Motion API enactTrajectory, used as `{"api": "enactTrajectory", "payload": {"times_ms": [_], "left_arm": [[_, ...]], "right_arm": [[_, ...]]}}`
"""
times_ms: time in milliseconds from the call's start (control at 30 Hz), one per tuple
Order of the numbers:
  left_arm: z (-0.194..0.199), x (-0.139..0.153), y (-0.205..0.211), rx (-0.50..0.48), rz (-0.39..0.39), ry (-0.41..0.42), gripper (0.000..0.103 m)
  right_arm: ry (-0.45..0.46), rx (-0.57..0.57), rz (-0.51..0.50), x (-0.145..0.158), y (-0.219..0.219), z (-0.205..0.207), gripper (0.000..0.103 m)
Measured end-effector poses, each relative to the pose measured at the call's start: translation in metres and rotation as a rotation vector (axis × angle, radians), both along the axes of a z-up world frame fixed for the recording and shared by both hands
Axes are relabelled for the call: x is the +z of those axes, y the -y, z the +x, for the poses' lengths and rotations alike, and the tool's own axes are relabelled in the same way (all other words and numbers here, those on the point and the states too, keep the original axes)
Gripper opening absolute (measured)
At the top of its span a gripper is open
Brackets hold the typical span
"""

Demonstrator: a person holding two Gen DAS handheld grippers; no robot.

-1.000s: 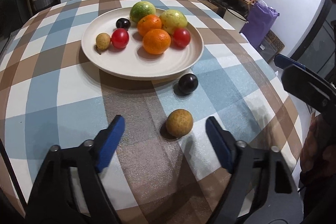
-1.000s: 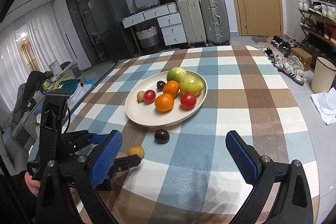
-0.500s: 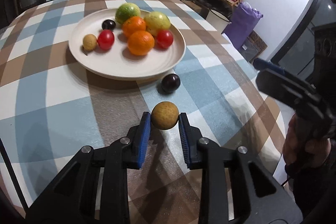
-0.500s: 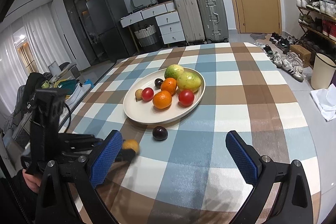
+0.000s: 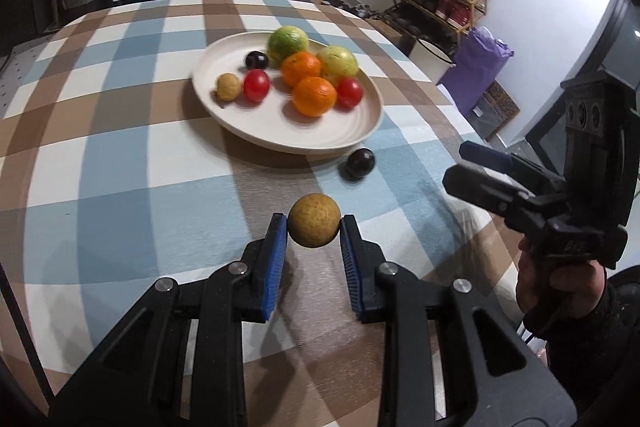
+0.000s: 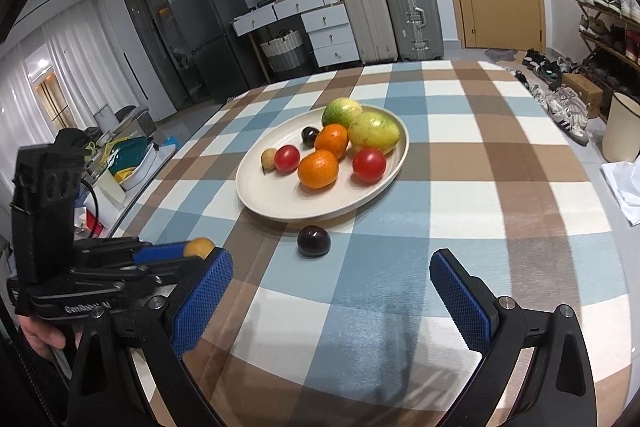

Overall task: Organize fruits
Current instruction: 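Lift the kiwi with the left tool while the right tool grasps the dark plum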

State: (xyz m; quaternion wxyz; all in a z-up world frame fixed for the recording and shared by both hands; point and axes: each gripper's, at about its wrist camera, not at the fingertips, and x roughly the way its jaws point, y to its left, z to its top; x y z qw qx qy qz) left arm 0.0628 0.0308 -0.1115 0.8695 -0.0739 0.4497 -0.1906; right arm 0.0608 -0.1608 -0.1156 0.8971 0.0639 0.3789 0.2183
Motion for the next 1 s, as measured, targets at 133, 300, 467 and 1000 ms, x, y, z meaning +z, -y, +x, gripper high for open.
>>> {"api": "enactTrajectory", "payload": {"times_ms": [133, 300, 467, 1000], "left_arm": [[-0.001, 0.002, -0.009, 0.023, 0.01, 0.004, 0.024], [0.0, 0.0, -0.016, 0.032, 0.008, -0.002, 0.024], [0.002, -0.004, -0.02, 0.038, 0.003, -0.011, 0.024], [0.013, -0.017, -0.028, 0.054, -0.003, -0.041, 0.024]], "right_arm": [[-0.011, 0.016, -0.003, -0.008, -0.008, 0.006, 0.101], [-0.029, 0.031, -0.007, -0.016, -0.017, 0.017, 0.101], [-0.039, 0.046, -0.013, -0.022, -0.024, 0.025, 0.101], [-0.083, 0.098, -0.046, -0.038, -0.044, 0.047, 0.08]]}}
